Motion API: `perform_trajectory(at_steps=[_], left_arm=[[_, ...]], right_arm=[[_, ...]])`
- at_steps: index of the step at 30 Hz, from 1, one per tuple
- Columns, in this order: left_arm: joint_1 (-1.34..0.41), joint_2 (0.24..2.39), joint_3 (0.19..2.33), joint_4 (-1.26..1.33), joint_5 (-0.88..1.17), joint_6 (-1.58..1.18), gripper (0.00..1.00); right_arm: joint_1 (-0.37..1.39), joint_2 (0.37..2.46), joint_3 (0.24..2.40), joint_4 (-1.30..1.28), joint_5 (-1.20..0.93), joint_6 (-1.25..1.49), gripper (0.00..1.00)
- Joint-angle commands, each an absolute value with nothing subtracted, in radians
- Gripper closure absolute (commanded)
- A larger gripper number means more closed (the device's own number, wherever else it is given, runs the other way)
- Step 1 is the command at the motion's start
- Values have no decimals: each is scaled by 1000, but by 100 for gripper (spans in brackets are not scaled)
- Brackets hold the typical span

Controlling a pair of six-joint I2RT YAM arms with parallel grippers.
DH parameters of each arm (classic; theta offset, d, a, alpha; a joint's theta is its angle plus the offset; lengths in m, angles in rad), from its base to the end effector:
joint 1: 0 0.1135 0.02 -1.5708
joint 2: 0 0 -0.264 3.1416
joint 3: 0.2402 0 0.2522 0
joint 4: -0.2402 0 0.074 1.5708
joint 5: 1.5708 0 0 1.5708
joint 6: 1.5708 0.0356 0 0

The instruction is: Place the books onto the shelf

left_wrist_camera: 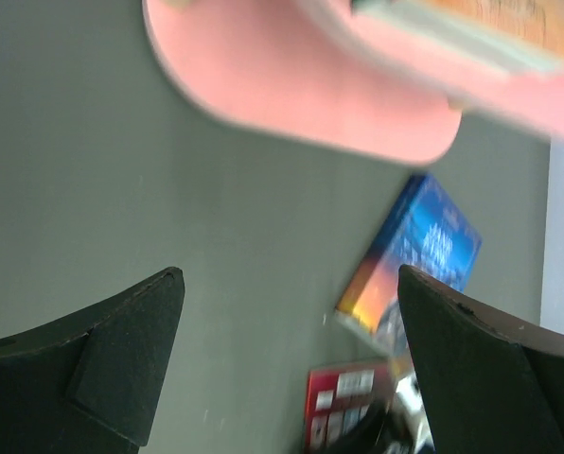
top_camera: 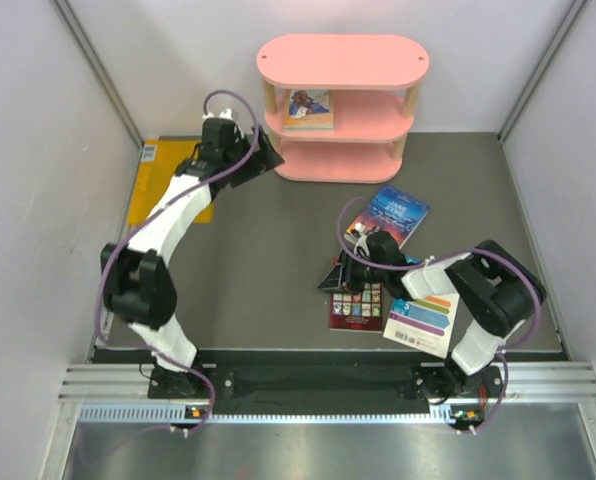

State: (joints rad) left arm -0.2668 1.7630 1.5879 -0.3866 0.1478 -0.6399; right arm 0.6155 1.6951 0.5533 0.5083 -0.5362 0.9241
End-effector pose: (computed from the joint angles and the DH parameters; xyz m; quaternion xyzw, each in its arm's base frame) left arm 0.3985 -0.1143 0.3309 -0.1268 0.8645 -0.2693 0.4051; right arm 0.2291 0.1843 0.1157 0.0140 0.8685 0.4728 0.1483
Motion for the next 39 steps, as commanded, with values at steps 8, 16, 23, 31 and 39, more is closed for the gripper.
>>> perform_trajectory(at_steps=[8,16,23,31,39], left_arm=[[-548,1313,1062,-302,138,-517,1],[-761,1365,991,-351,68,-517,86],[-896,1489,1038,-419,-51,-460,100],[-974,1672,1127,-430,-28,-483,100],[-1020,1766,1150,-397,-5,-517,100]], right_arm=[[626,1379,753,-29,-335,643,67],[535,1184,658,-225,-230,661,67],[428,1075,497,-278,-245,680,67],[380,1089,428,-238,-221,684,67],[379,1198,419,-155,-247,677,67]])
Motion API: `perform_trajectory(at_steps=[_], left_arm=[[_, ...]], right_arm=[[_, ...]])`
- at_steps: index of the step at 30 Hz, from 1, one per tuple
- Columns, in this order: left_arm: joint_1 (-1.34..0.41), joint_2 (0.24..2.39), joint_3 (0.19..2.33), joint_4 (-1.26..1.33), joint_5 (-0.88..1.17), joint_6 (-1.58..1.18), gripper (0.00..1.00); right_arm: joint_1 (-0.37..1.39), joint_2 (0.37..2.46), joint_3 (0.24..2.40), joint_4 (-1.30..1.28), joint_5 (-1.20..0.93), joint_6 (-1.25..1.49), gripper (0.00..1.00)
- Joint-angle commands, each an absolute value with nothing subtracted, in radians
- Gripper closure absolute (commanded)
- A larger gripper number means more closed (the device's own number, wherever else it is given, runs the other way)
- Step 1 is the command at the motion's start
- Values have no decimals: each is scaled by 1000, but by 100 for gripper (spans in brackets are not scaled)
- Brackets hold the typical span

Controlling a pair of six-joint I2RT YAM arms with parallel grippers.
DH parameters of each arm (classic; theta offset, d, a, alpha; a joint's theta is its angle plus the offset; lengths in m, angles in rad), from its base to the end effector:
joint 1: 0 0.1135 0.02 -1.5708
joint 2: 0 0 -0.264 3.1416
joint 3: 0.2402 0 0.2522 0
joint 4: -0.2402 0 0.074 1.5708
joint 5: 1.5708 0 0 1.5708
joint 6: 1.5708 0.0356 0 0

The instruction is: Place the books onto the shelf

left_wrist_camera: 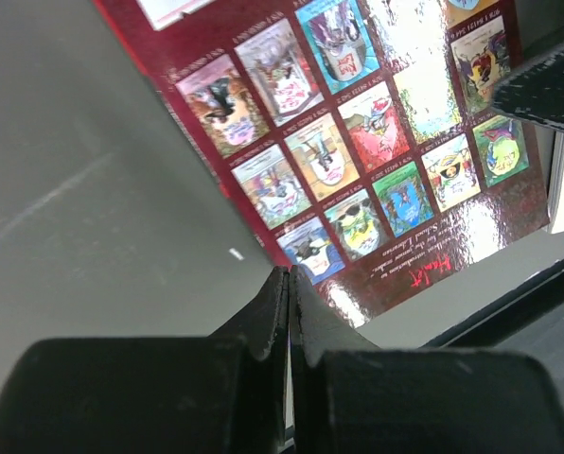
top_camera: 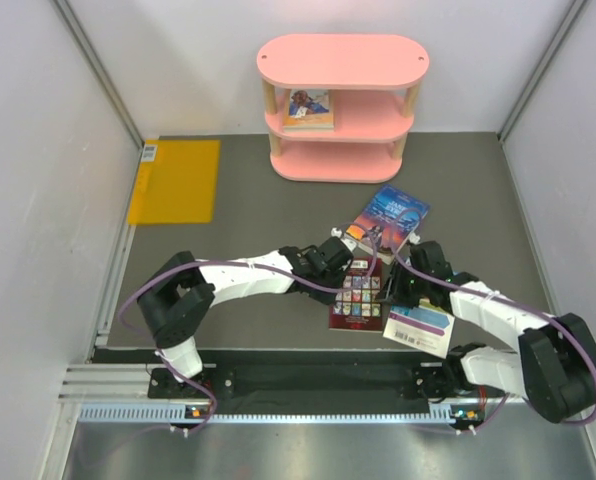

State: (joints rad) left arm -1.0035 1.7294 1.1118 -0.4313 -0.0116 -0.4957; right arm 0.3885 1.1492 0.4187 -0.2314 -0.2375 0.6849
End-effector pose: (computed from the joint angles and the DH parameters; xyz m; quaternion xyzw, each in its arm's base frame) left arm 0.1888 -0.2956 0.1862 0.2412 0.9355 -0.1717 0.1927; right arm 0.1787 0.0822 0.1465 0.1048 0.9422 0.2493 0.1980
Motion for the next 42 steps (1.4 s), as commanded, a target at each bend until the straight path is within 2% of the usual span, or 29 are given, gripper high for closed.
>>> perform_trajectory(at_steps=[1,12,26,37,42], left_arm=[[-1026,1779,1152,-394,-5,-520,100],[-1045,1902,1183,-446,17,-551,100],[-1045,1953,1187,-445,38,-566,100],[-1045,1942,1186,-439,44,-572,100],[-1043,1945,1190,-437,44,-574,100]], right_arm=[[377,1207,420,-152,-250,672,68],[377,1246,451,-110,-337,664,68],[379,1061,439,-138,-425,687,68],[385,1279,391,34,-497,684,68],[388,1310,402,75,-520,690,72]])
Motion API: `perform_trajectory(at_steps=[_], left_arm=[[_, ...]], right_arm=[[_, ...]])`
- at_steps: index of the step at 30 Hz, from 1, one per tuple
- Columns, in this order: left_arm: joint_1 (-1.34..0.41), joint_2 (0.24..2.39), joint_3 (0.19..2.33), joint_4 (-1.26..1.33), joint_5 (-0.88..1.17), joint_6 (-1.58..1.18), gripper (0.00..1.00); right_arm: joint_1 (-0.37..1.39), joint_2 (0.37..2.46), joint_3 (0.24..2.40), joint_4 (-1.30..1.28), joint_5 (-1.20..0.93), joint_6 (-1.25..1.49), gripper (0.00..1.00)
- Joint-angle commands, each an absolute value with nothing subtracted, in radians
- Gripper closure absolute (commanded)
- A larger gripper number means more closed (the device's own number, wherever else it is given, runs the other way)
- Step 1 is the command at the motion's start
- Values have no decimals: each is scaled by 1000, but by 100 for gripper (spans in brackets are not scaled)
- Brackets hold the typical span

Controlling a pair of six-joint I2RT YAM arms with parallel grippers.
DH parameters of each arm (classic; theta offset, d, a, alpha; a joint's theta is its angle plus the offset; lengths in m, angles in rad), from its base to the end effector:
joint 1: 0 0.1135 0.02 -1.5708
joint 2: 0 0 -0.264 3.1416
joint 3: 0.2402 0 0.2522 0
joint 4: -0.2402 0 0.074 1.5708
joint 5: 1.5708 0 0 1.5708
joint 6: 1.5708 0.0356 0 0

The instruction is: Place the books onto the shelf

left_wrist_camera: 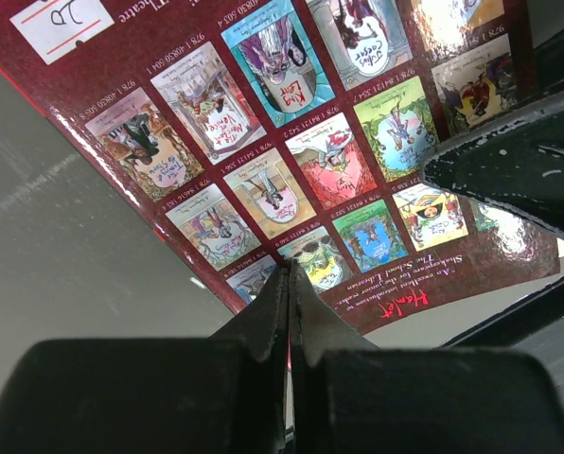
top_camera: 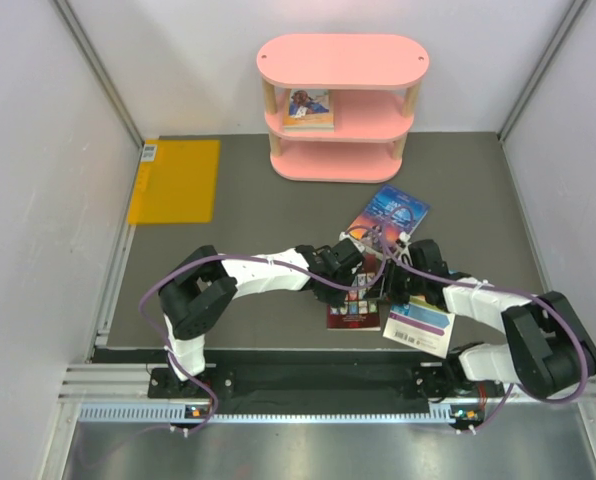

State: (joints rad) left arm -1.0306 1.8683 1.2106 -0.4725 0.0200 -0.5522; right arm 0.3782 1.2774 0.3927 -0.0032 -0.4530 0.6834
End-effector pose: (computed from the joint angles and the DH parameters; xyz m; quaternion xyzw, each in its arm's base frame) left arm 0.1921 -0.3217 0.1645 0.2333 0.9475 -0.1623 0.1466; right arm 0.1914 0.0928 0.1325 0.0653 0.9190 0.3477 0.1743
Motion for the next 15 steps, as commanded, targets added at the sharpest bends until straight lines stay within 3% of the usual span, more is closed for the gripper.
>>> perform_trajectory(at_steps=[1,4,8,11,13,15], left_arm=[[-1045,1945,1192,-439,44,-574,100],[-1045,1947,1187,-434,41,-577,100],[-1045,1924,1189,-451,8,-581,100],[-1040,1858,1197,-531,-167,-587,63],[-1025,1812,1187,-587,-242,-594,27],[-994,1732,1164,-589,-316,-601,15]], right_arm=[[390,1312,402,96,-526,699,73],[396,1315,402,135,-540,713,78],[399,1325,402,163,-542,727,100],[397,1318,406,158,-526,729,100],[396,1315,420,160,-515,726,100],[396,1325,443,173,-511,724,100]])
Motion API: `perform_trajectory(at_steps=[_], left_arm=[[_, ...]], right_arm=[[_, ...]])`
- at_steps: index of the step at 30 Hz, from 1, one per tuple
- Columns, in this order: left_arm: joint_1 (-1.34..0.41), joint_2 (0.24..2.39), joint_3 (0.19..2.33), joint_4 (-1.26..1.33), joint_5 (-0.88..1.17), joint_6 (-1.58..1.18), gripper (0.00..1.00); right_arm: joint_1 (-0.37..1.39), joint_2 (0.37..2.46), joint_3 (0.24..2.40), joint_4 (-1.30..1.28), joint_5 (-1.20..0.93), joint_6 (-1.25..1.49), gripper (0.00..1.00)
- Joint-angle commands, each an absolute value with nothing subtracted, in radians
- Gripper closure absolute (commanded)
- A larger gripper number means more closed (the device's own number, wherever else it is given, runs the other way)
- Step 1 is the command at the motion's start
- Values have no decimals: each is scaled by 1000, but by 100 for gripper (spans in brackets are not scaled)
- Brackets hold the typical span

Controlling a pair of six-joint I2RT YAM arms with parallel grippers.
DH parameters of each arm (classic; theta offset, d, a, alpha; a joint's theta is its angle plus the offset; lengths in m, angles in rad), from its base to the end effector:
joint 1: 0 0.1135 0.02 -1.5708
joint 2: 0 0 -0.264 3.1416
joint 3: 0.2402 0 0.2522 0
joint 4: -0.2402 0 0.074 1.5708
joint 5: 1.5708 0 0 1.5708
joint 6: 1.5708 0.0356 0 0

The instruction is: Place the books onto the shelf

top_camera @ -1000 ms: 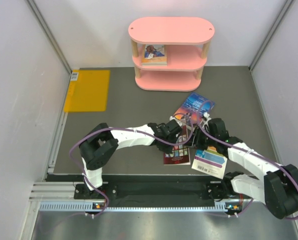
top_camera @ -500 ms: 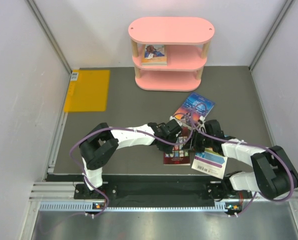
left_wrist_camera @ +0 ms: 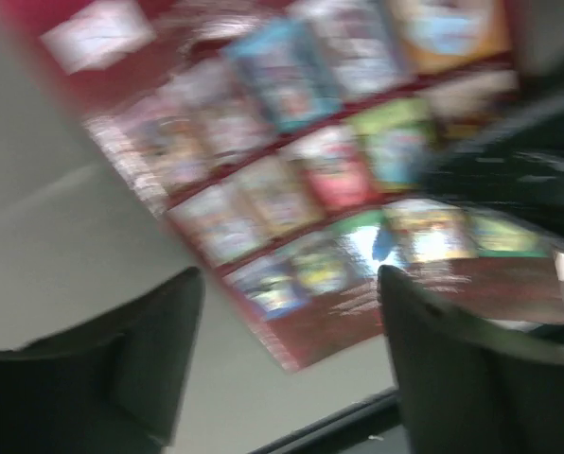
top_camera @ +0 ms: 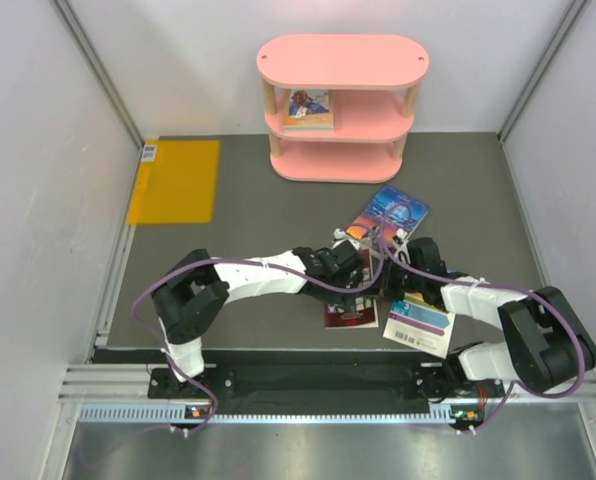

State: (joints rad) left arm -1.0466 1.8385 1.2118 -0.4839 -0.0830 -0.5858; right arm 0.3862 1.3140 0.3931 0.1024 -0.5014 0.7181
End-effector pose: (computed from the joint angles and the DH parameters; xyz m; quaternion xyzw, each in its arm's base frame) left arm 0.1888 -0.3206 0.1749 0.2130 0.9493 -0.1384 0.1855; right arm 0.1981 0.0990 0.1333 0.0590 0.9037 0.3831 0.1820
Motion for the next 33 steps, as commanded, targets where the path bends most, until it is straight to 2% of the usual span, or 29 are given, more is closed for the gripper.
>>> perform_trajectory(at_steps=[1,7,13,19,27,29,31,32,33], left_arm=[[-983,1676,1126,-577,-322,-610,8],[-890,1417,872,-332,-258,-686,3],[-789,1195,577,-8,-66,-770,8],[-767,1128,482,144,-5,-827,11],[-765,1117,449,288,74,-900,16],[-765,1126,456,310,100,-905,22],[-765,1157,465,328,118,-910,33],[-765,1167,469,333,138,-911,57],[-765,1193,483,337,153,-911,66]], right_arm=[[396,1345,452,198,-512,727,100],[384,1457,529,360,-581,808,100],[374,1525,560,543,-669,922,100],[362,1545,546,701,-739,1025,100],[362,1551,540,759,-761,1068,100],[362,1551,540,761,-762,1068,100],[364,1551,540,765,-764,1075,100],[362,1551,540,770,-764,1077,100],[362,1551,540,770,-764,1081,100]])
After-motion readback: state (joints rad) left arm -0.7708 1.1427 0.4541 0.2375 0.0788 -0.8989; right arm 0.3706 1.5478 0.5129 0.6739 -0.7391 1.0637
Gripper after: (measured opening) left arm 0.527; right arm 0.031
